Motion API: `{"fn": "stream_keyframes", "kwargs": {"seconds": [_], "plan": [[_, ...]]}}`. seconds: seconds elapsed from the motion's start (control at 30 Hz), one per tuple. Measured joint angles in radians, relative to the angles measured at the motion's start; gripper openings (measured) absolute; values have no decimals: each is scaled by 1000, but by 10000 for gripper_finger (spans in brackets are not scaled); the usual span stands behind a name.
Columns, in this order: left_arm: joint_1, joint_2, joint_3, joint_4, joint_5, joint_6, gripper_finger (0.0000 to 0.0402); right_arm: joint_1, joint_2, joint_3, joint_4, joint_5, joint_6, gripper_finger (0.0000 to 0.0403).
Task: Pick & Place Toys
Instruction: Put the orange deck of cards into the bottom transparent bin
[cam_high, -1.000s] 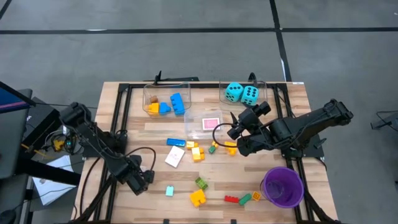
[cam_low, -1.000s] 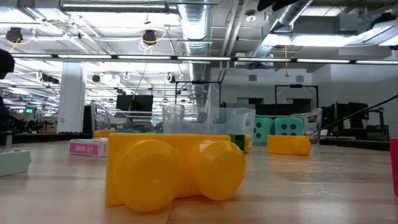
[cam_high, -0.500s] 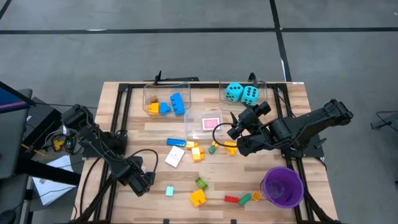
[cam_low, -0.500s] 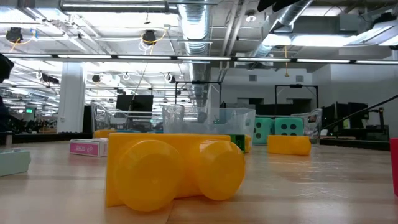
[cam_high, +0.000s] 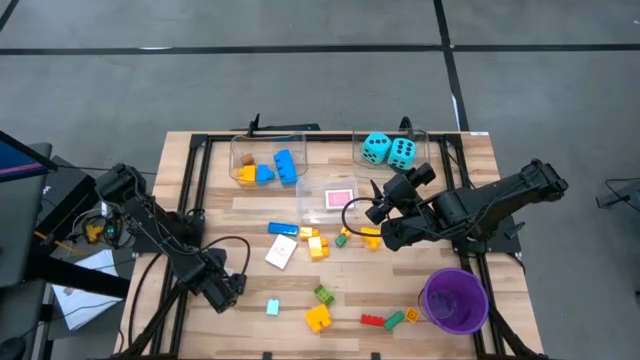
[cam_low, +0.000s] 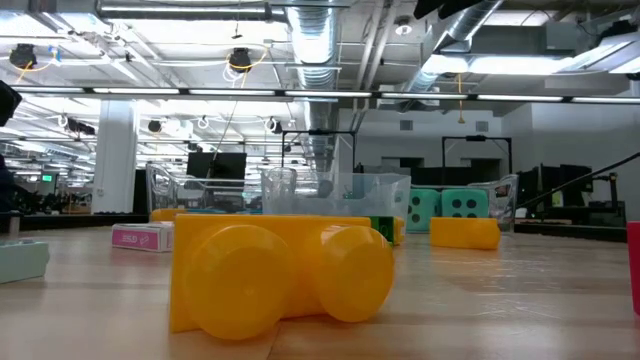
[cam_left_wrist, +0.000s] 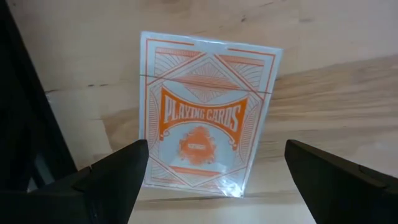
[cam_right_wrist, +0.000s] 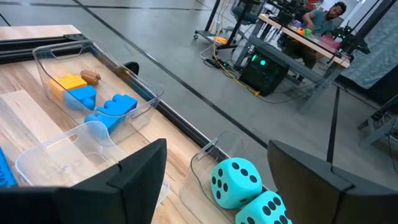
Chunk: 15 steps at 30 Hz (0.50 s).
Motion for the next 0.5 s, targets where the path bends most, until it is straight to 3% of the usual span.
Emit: {"fn": "stream_keyframes", "kwargs": {"seconds": [0.5], "plan": [[-18, -1, 1, -7, 19, 17, 374, 0, 0, 0, -1, -1, 0, 272]]}}
